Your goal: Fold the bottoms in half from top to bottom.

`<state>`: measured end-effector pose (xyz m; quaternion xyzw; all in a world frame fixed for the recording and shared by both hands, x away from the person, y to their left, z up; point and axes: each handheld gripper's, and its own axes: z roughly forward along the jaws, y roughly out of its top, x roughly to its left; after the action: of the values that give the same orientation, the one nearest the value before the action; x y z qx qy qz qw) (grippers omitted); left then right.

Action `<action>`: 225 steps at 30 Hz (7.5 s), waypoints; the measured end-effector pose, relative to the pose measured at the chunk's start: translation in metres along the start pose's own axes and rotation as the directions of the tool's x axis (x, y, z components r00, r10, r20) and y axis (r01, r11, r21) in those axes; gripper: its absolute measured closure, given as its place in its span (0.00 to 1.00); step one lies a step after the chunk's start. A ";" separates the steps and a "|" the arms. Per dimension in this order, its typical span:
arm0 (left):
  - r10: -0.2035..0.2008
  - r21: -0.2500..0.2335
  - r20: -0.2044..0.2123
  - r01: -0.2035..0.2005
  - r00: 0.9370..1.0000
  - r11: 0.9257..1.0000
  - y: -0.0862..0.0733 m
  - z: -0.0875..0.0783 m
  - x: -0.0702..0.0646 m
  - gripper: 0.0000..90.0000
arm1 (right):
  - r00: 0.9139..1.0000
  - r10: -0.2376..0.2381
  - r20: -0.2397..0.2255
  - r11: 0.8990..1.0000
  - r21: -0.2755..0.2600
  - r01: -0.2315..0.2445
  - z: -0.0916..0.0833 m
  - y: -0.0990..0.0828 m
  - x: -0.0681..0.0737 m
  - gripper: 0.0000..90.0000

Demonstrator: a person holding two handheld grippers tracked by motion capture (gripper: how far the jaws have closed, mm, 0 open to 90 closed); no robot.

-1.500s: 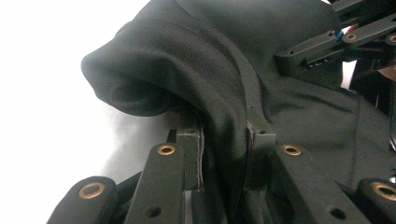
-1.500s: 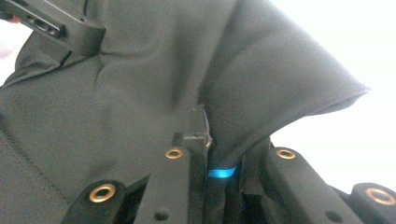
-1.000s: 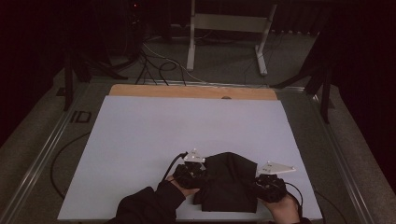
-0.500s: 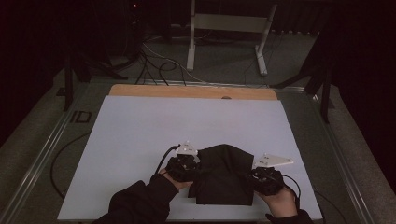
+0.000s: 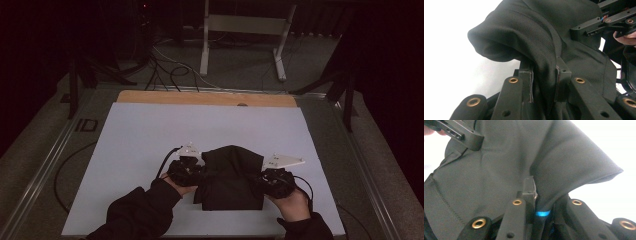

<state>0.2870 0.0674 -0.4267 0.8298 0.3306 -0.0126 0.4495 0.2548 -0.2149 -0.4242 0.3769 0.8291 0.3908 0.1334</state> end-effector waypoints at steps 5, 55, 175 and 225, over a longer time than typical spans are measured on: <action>-0.004 -0.013 -0.010 0.003 1.000 1.000 0.003 -0.009 0.005 0.83 | 1.000 -0.020 -0.006 1.000 -0.012 0.020 0.004 0.010 0.001 0.86; -0.091 -0.049 -0.117 0.086 0.989 0.995 0.037 -0.053 0.086 0.83 | 1.000 -0.029 0.001 0.996 -0.079 0.028 0.062 0.101 0.007 0.86; -0.098 0.114 -0.334 0.144 0.937 0.983 0.003 0.053 0.162 0.48 | 0.987 0.007 0.161 0.990 0.141 -0.030 0.189 0.058 -0.054 0.51; 0.095 0.018 -0.099 -0.094 0.990 0.995 0.012 0.000 0.127 0.00 | 0.999 -0.019 -0.041 1.000 0.000 0.019 0.156 0.093 -0.034 0.11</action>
<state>0.3928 0.1308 -0.4577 0.8471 0.3130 0.0480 0.4267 0.4068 -0.1158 -0.4604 0.3609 0.8354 0.3969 0.1201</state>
